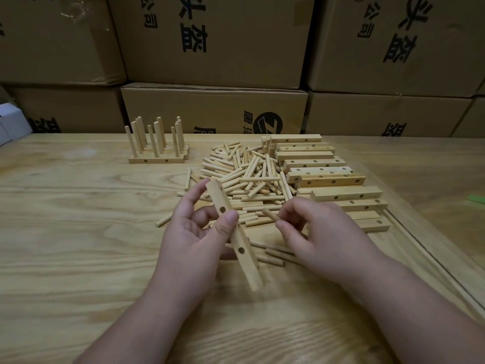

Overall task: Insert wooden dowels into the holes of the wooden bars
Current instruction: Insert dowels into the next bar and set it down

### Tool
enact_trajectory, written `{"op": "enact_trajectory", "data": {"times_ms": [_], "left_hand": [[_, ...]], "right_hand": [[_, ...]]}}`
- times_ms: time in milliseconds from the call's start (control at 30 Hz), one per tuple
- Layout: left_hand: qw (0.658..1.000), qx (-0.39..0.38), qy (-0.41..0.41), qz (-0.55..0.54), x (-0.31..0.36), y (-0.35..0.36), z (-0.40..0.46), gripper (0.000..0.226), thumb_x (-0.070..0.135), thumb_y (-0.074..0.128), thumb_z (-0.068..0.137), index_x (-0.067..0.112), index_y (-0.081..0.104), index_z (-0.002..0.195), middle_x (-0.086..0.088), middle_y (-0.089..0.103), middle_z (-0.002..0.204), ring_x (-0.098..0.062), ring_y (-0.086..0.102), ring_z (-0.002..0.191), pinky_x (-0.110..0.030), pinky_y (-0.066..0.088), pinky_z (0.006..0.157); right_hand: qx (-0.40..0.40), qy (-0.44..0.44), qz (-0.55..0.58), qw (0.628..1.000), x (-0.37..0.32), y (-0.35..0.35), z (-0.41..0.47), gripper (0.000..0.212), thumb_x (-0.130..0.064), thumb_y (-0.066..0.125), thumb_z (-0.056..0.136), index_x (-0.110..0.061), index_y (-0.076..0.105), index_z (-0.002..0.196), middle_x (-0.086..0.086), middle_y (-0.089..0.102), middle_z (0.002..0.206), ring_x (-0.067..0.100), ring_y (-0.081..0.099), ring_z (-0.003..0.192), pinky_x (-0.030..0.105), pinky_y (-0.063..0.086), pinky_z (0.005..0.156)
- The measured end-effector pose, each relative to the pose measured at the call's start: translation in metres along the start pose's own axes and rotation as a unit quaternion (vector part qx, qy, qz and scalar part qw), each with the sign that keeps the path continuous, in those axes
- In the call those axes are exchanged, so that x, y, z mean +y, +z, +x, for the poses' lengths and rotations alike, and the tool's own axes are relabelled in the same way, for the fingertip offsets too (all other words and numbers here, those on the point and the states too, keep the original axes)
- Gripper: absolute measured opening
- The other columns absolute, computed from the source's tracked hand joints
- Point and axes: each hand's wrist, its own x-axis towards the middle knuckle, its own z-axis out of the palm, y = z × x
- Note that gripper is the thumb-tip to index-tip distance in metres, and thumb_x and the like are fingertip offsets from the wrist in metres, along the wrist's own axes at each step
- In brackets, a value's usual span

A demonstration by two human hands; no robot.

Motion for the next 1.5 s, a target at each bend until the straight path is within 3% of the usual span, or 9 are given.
{"op": "enact_trajectory", "data": {"times_ms": [100, 200, 467, 800, 1000, 1100, 1233, 1367, 1500], "left_hand": [[0.999, -0.008, -0.027, 0.027, -0.003, -0.001, 0.000, 0.047, 0.034, 0.066, 0.081, 0.042, 0.059, 0.126, -0.003, 0.076, 0.088, -0.010, 0.071, 0.068, -0.023, 0.053, 0.049], [0.997, -0.016, -0.074, 0.033, -0.006, -0.002, 0.002, 0.028, 0.023, 0.060, 0.097, 0.041, 0.070, 0.115, -0.001, 0.076, 0.082, -0.007, 0.067, 0.059, -0.021, 0.051, 0.051], [0.987, -0.048, -0.140, 0.058, -0.004, -0.002, 0.003, 0.029, 0.023, 0.052, 0.103, 0.042, 0.071, 0.115, -0.007, 0.077, 0.077, -0.007, 0.068, 0.059, -0.020, 0.049, 0.046], [0.988, -0.067, -0.122, 0.070, -0.004, 0.000, 0.001, 0.029, 0.019, 0.055, 0.101, 0.039, 0.072, 0.115, -0.001, 0.077, 0.078, -0.004, 0.069, 0.062, -0.015, 0.049, 0.050], [0.987, -0.072, -0.104, 0.095, -0.009, -0.001, 0.002, 0.030, 0.021, 0.058, 0.100, 0.045, 0.074, 0.108, 0.000, 0.079, 0.084, -0.005, 0.071, 0.074, -0.015, 0.051, 0.059], [0.985, -0.068, -0.099, 0.122, -0.014, -0.001, 0.002, 0.025, 0.025, 0.060, 0.099, 0.044, 0.073, 0.109, -0.007, 0.077, 0.089, -0.013, 0.070, 0.078, -0.024, 0.056, 0.063], [0.983, -0.074, -0.103, 0.133, -0.018, -0.002, 0.002, 0.021, 0.027, 0.062, 0.098, 0.041, 0.072, 0.109, -0.003, 0.078, 0.094, -0.019, 0.073, 0.086, -0.038, 0.058, 0.071], [0.980, -0.095, -0.098, 0.143, -0.019, -0.006, 0.004, 0.023, 0.027, 0.062, 0.097, 0.037, 0.071, 0.116, 0.010, 0.078, 0.101, -0.015, 0.073, 0.095, -0.024, 0.058, 0.064], [0.977, -0.117, -0.093, 0.150, -0.019, -0.008, 0.005, 0.025, 0.027, 0.061, 0.098, 0.038, 0.070, 0.119, 0.013, 0.077, 0.104, -0.008, 0.072, 0.097, -0.021, 0.059, 0.070]], "right_hand": [[0.015, -0.004, 0.022, 1.000, 0.001, 0.000, -0.001, 0.012, -0.044, 0.059, 0.090, -0.035, 0.064, 0.098, -0.022, 0.064, 0.083, 0.004, 0.060, 0.083, 0.038, 0.053, 0.080], [0.037, -0.022, 0.050, 0.998, 0.001, 0.001, -0.002, 0.013, -0.042, 0.062, 0.090, -0.033, 0.066, 0.098, -0.023, 0.064, 0.087, 0.000, 0.060, 0.087, 0.036, 0.055, 0.076], [0.076, -0.075, 0.091, 0.990, -0.003, 0.002, -0.003, 0.017, -0.040, 0.062, 0.089, -0.028, 0.071, 0.097, -0.018, 0.065, 0.085, 0.006, 0.063, 0.081, 0.036, 0.054, 0.066], [0.060, -0.073, 0.085, 0.992, 0.000, 0.005, -0.001, 0.011, -0.036, 0.069, 0.090, -0.029, 0.071, 0.098, -0.021, 0.064, 0.089, 0.005, 0.062, 0.084, 0.033, 0.054, 0.069], [0.051, -0.071, 0.077, 0.993, -0.002, 0.005, 0.000, 0.014, -0.031, 0.077, 0.085, -0.028, 0.071, 0.097, -0.019, 0.062, 0.087, 0.006, 0.061, 0.084, 0.035, 0.054, 0.071], [0.040, -0.072, 0.067, 0.994, -0.003, 0.004, 0.001, 0.013, -0.031, 0.076, 0.085, -0.026, 0.073, 0.097, -0.019, 0.063, 0.087, 0.005, 0.062, 0.085, 0.036, 0.055, 0.072], [0.032, -0.069, 0.065, 0.995, -0.002, 0.003, 0.000, 0.012, -0.032, 0.076, 0.085, -0.025, 0.076, 0.095, -0.019, 0.066, 0.085, 0.003, 0.063, 0.085, 0.033, 0.055, 0.073], [0.021, -0.054, 0.062, 0.996, 0.000, 0.001, 0.000, 0.015, -0.036, 0.074, 0.086, -0.027, 0.077, 0.098, -0.020, 0.067, 0.086, 0.002, 0.063, 0.085, 0.030, 0.055, 0.074], [0.002, -0.045, 0.037, 0.998, -0.001, 0.001, 0.000, 0.023, -0.043, 0.068, 0.089, -0.030, 0.076, 0.106, -0.022, 0.068, 0.092, -0.003, 0.062, 0.089, 0.025, 0.056, 0.076]]}}
